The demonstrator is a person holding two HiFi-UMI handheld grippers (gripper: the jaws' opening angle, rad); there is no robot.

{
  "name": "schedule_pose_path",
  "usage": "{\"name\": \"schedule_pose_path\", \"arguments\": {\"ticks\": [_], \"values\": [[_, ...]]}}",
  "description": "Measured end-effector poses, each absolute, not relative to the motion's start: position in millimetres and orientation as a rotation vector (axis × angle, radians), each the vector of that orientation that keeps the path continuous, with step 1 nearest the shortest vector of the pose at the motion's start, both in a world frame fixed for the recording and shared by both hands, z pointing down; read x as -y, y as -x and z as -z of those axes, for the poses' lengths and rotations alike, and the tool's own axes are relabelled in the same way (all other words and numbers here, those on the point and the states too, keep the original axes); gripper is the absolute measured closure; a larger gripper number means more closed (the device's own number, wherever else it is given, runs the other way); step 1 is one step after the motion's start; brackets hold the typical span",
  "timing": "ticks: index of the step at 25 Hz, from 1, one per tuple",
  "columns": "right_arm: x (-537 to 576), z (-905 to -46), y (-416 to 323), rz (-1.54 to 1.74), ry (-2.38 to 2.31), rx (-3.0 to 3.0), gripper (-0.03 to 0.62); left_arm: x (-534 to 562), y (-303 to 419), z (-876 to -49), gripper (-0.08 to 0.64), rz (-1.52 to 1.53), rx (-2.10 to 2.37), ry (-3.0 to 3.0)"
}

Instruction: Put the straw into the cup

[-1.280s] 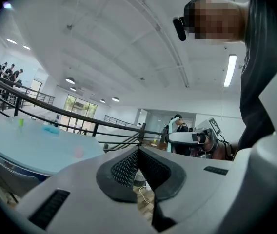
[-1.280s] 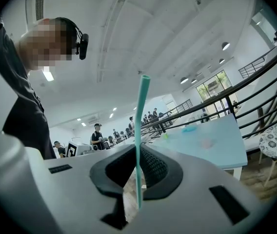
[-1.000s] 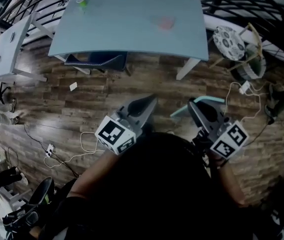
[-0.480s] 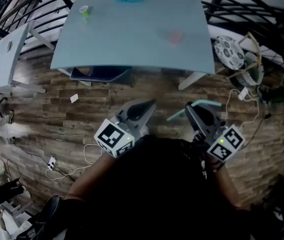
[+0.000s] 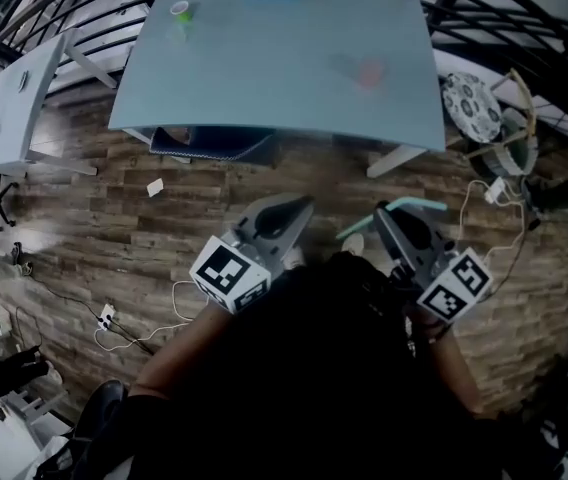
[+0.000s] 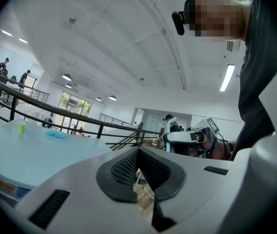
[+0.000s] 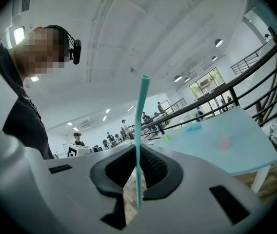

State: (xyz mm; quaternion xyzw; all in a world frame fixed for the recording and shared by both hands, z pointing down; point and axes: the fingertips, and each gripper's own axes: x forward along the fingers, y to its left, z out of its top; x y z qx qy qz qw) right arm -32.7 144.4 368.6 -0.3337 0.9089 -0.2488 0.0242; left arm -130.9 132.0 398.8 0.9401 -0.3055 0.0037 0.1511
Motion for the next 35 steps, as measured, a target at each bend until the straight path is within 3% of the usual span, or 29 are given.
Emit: {"name": "schedule_pose_path", "arguments": {"ticks": [23, 35], "values": [[-49.0, -362.3, -45.4, 0.801, 0.764, -2.837, 0.560, -68.1, 61.9, -388.4, 0.548, -0.071, 1.117, -2.589], [-20.6, -366.2, -132.4, 0.810, 0.684, -2.831, 0.560, -45.8, -27.2, -389.8, 0.548, -0.092, 1.175, -2.572]]}}
